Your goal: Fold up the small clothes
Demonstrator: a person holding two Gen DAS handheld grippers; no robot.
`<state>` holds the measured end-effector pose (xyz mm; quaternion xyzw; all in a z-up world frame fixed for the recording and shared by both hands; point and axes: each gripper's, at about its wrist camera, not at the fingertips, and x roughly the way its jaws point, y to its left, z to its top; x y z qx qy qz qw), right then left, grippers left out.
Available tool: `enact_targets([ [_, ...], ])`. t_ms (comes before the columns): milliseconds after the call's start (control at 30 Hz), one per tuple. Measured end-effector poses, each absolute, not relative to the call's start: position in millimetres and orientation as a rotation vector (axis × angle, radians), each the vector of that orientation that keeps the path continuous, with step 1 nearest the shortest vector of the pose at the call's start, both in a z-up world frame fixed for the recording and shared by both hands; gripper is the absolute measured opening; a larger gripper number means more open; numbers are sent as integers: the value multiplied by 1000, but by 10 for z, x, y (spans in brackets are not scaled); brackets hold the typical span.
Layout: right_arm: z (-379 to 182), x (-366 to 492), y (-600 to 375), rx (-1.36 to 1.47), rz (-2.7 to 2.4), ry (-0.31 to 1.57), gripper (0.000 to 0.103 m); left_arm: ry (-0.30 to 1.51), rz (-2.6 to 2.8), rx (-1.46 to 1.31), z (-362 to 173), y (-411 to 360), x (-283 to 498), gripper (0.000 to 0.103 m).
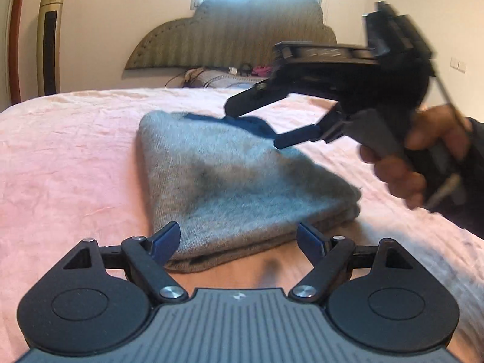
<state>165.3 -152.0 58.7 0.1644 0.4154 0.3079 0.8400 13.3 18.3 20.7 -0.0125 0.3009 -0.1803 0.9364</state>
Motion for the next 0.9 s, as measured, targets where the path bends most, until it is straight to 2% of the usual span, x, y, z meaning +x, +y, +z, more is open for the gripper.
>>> enact_targets([
  [67, 347, 1654, -1573, 370, 644, 925, 102, 636, -336, -14, 124, 152, 217, 85],
  [100, 309, 1611, -1639, 386, 666, 864, 101, 631, -331, -12, 138, 137, 221, 85],
  [167, 377, 1571, -1709, 417, 635, 878, 92, 623, -318, -18, 205, 137, 178, 85],
  [200, 456, 1537, -1732, 422, 610, 892, 91, 620, -312, -26, 241, 156, 128, 85],
  [233, 544, 1455, -1765, 422, 600, 879, 91, 617, -305, -36, 285, 189, 59, 85],
  [300, 702, 1189, -1855, 404, 592, 810, 101, 605, -293, -41, 346, 260, -91, 85],
  [333, 738, 1064, -1885, 393, 588, 788, 103, 607, -278, -44, 353, 285, -156, 85],
  [567, 468, 668, -1776, 182, 382, 816, 103, 698, -88, -43, 228, 279, -83, 85],
  [633, 386, 748, -1827, 241, 357, 878, 103, 713, -90, -104, 250, 354, 68, 85],
  [800, 249, 953, -2212, 589, 438, 943, 103, 791, -193, -522, 216, 790, 393, 85],
  [867, 206, 1042, -2312, 676, 469, 970, 103, 809, -227, -581, 171, 835, 498, 83],
  [900, 202, 1070, -2318, 675, 485, 977, 96, 822, -245, -595, 160, 831, 544, 80],
])
